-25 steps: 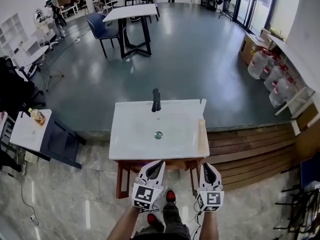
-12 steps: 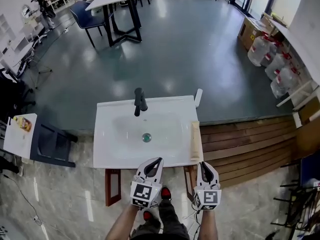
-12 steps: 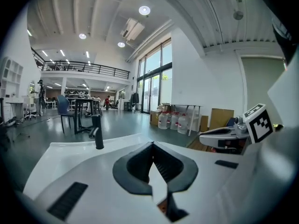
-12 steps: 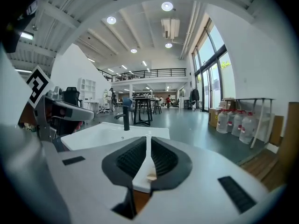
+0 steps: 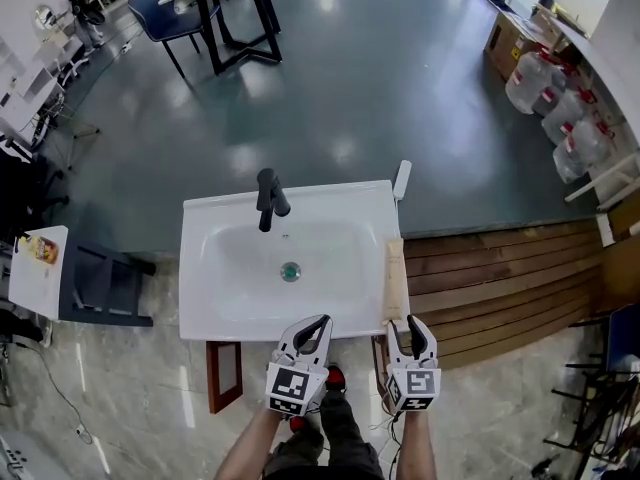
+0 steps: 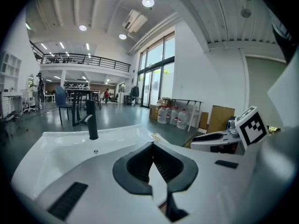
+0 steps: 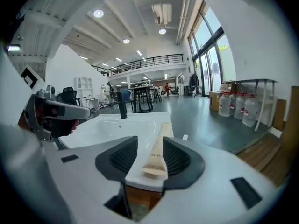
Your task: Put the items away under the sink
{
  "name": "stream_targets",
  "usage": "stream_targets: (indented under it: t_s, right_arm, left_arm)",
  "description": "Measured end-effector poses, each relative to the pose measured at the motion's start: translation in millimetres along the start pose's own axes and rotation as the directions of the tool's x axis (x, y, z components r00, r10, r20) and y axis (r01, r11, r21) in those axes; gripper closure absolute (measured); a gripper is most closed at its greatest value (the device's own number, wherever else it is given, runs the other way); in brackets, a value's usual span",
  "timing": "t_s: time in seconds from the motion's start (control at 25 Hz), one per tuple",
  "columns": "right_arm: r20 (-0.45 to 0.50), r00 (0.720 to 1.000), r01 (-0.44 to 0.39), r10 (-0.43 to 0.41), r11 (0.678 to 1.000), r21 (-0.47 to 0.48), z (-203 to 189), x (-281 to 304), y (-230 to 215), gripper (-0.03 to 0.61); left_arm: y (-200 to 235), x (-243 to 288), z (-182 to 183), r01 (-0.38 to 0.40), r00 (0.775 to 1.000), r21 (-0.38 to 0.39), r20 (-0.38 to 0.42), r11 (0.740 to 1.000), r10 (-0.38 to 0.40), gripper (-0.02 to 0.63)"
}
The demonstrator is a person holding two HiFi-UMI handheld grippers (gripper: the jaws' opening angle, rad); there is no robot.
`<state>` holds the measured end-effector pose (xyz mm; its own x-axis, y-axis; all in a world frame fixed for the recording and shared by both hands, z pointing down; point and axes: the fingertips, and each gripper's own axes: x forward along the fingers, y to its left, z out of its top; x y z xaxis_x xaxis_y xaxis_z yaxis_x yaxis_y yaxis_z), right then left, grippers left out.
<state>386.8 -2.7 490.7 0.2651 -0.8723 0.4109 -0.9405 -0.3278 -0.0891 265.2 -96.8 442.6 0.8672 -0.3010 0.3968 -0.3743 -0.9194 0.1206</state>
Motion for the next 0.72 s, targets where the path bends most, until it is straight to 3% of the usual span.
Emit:
stream_targets:
  t_s: [0.28, 0.72]
  right_arm:
    - [-0.115, 0.993, 0.017, -0.02, 0.999, -0.032, -32, 32, -8, 0.344]
    - [-0.247, 0.969, -0.001, -0.019, 0.997, -0.082, -49, 53, -15, 0.339]
  left_arm:
    - [14, 11, -10, -0.024, 0.999, -0.023, -0.028, 0.999, 0.024, 0.607]
    - [20, 26, -23, -0.044, 0.997, -0.05, -0.065, 0.998, 0.041, 0.607]
